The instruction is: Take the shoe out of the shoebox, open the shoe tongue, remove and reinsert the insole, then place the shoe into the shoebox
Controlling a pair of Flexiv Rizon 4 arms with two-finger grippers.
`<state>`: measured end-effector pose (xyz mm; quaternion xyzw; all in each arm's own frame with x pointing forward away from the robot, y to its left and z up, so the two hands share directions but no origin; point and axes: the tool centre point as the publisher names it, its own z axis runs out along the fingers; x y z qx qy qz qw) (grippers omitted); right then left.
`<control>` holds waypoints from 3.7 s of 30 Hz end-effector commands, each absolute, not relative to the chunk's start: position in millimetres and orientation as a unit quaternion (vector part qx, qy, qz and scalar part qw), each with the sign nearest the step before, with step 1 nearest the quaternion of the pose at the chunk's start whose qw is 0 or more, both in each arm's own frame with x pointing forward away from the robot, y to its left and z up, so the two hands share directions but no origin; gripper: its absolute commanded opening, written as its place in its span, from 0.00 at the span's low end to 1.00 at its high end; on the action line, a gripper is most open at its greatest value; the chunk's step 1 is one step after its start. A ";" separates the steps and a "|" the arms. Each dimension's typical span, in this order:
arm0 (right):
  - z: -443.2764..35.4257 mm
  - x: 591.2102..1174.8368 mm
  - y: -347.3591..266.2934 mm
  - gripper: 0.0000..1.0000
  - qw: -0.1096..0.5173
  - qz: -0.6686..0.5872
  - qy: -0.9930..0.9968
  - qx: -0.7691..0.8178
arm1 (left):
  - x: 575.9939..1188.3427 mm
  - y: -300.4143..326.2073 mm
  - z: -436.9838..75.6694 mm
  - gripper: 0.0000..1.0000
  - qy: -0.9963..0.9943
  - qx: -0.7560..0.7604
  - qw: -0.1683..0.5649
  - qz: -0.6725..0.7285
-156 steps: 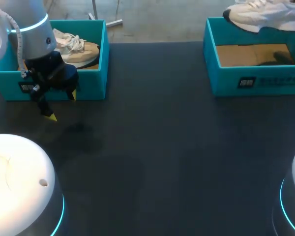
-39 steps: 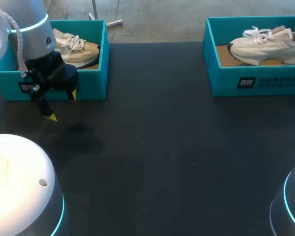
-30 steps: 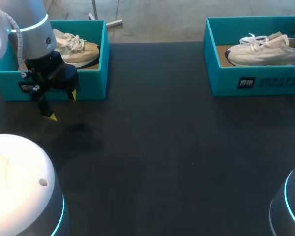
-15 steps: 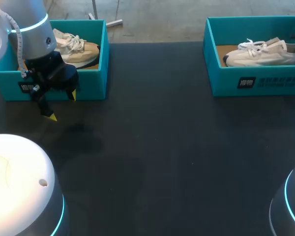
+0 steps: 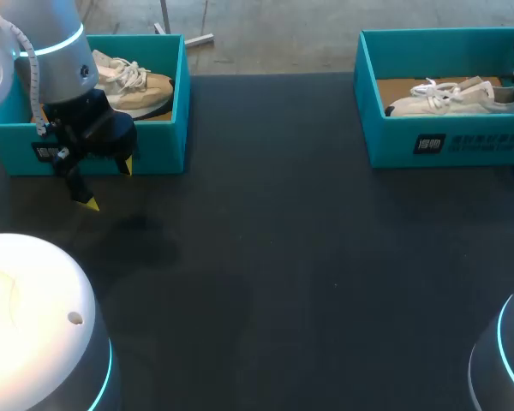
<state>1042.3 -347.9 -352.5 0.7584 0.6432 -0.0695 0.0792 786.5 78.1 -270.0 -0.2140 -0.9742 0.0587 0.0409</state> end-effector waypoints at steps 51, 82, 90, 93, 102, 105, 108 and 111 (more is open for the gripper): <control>-350.4 1033.5 -337.3 0.75 0.085 -0.070 0.649 0.753 | 785.4 78.7 -269.9 1.00 -0.974 -0.214 0.040 0.058; -235.8 977.6 -288.1 1.00 0.030 -0.029 0.642 0.765 | 785.4 78.7 -269.9 1.00 -0.974 -0.214 0.040 0.058; -220.0 953.6 -264.5 1.00 -0.001 -0.012 0.633 0.774 | 785.4 78.7 -269.9 1.00 -0.974 -0.214 0.040 0.058; -214.1 943.4 -257.4 1.00 -0.005 -0.005 0.627 0.779 | 785.4 78.7 -269.9 1.00 -0.974 -0.214 0.040 0.058; -189.0 920.3 -244.4 1.00 0.010 0.001 0.611 0.792 | 785.4 78.7 -269.9 1.00 -0.974 -0.214 0.040 0.058; -185.0 917.4 -240.8 1.00 0.010 0.003 0.613 0.790 | 785.4 78.7 -269.9 1.00 -0.974 -0.214 0.040 0.058; -182.9 916.8 -239.9 1.00 0.004 0.008 0.618 0.786 | 785.4 78.7 -269.9 1.00 -0.974 -0.214 0.040 0.058; -182.4 916.6 -239.5 1.00 0.003 0.007 0.621 0.784 | 785.4 78.7 -269.9 1.00 -0.974 -0.214 0.040 0.058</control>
